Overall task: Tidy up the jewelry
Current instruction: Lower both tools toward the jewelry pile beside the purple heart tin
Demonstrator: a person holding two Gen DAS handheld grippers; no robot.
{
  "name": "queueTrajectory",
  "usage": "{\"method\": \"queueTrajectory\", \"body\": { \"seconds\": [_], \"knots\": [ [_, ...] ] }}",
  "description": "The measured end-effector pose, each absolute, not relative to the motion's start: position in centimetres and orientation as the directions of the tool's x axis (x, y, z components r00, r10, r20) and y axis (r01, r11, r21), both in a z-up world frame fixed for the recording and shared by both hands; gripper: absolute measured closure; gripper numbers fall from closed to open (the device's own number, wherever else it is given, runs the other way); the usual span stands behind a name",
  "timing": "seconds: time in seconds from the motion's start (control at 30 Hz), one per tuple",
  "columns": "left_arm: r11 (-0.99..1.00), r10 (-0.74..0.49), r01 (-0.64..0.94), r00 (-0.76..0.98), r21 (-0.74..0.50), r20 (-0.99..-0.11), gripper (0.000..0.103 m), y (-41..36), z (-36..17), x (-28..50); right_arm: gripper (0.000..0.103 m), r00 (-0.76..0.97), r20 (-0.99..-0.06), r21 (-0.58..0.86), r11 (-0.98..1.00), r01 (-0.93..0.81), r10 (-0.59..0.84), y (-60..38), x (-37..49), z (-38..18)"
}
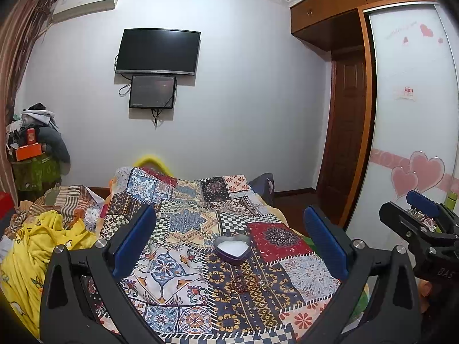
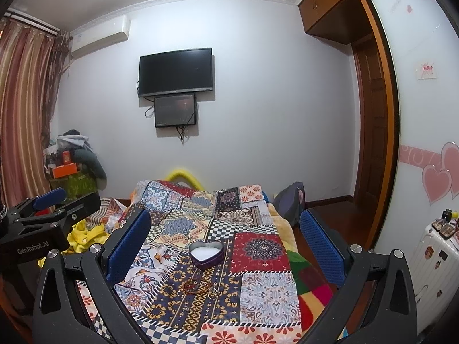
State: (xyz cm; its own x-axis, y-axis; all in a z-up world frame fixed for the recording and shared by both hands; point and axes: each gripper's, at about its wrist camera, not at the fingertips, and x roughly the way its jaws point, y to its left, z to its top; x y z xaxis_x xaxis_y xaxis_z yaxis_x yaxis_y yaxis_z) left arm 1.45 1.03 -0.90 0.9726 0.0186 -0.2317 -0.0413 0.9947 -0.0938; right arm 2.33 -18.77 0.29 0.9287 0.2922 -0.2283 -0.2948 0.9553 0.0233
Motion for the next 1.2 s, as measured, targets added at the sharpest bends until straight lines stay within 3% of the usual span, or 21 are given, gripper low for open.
{"method": "queueTrajectory", "body": {
  "seconds": [0.2, 0.47, 0.67, 0.93, 1.1, 1.2],
  "knots": [
    [0.995, 0.008, -0.037, 0.957, -0.098, -0.289, 0.000, 1.3, -2.4, 3.7, 0.000, 0.918, -0.286, 0.017, 0.959, -0.281, 0.274, -19.1, 4.0, -1.2],
    [0.995, -0.024, -0.023, 0.888, -0.097, -0.460, 0.000, 1.6, -7.3, 8.9, 0.000, 0.882, -0.417, 0.002, 0.970, -0.242, 0.221, -20.3, 7.3, -5.2],
    [0.998, -0.056, 0.022, 0.797, -0.064, -0.601, 0.019, 0.6, -12.4, 12.0, 0.001, 0.823, -0.525, 0.006, 0.968, -0.252, 0.217, -20.5, 9.7, -8.4],
    [0.987, -0.159, 0.103, 0.662, -0.121, -0.733, 0.044, -0.5, -17.8, 14.4, 0.021, 0.722, -0.644, 0.021, 0.949, -0.315, 0.253, -19.8, 12.0, -12.2],
    [0.979, -0.201, 0.153, 0.610, -0.135, -0.767, 0.053, -1.7, -19.4, 14.7, 0.038, 0.667, -0.685, 0.060, 0.935, -0.349, 0.293, -19.4, 13.2, -14.2],
    [0.973, -0.222, 0.186, 0.575, -0.139, -0.788, 0.065, -2.4, -20.5, 14.8, 0.044, 0.626, -0.707, 0.102, 0.924, -0.369, 0.329, -19.1, 13.8, -15.1]
  ]
}}
